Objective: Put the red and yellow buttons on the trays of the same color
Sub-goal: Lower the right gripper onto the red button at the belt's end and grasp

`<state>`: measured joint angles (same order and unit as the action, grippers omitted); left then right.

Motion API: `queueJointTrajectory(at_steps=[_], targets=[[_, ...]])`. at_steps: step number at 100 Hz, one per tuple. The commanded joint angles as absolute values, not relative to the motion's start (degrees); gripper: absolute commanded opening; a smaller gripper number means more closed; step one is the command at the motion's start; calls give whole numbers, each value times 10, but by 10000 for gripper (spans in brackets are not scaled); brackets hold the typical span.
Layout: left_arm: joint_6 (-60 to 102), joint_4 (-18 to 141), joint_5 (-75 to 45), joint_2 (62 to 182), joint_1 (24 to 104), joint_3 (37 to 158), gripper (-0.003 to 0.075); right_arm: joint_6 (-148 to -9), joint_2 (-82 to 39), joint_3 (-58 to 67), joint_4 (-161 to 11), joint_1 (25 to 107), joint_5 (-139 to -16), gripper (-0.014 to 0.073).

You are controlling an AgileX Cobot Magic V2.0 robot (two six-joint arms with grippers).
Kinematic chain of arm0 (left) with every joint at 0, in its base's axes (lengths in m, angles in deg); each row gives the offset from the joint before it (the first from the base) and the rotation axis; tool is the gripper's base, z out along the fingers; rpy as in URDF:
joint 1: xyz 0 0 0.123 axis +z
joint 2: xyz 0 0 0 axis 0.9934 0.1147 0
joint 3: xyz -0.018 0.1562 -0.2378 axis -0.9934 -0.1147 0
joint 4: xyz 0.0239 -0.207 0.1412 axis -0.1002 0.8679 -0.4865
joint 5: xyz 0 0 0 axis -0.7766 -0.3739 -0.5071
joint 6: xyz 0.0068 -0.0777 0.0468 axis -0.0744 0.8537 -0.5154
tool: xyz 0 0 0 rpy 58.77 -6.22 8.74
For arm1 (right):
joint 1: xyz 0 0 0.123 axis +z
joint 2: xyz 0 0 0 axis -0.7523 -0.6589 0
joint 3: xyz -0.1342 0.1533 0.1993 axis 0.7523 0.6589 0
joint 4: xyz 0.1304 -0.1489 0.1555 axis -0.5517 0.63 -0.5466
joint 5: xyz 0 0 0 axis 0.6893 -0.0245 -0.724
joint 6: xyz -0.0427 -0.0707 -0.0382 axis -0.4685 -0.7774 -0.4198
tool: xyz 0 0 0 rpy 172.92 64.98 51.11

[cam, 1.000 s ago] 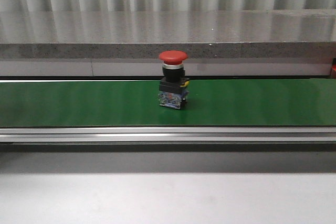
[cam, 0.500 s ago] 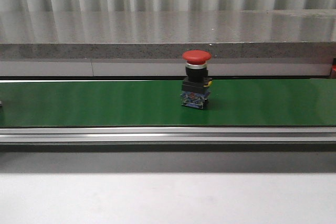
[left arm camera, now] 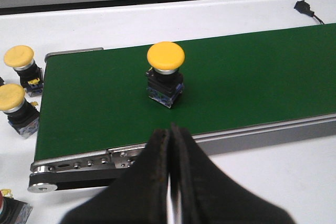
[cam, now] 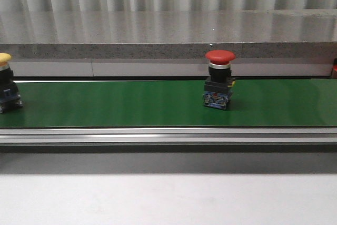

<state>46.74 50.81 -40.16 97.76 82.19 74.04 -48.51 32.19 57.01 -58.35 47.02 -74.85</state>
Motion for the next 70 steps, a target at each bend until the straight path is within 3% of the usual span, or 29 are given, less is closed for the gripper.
queueJointTrajectory(at_steps=[1, 33, 42, 49, 64, 70], targets=[[466, 518, -356, 978, 816, 754, -20, -486, 271, 503, -578, 468, -733, -66], [466, 518, -356, 978, 816, 754, -20, -491, 65, 301, -578, 468, -631, -64], [466, 518, -356, 978, 816, 754, -20, -491, 3, 255, -579, 468, -604, -20], [466, 518, -356, 978, 816, 754, -20, -491, -41, 222, -583, 473, -578, 78], [466, 518, -356, 978, 816, 754, -20, -491, -125, 153, -602, 493, -505, 446], [466, 518, -356, 978, 816, 754, -20, -491, -157, 127, -603, 509, -478, 545]])
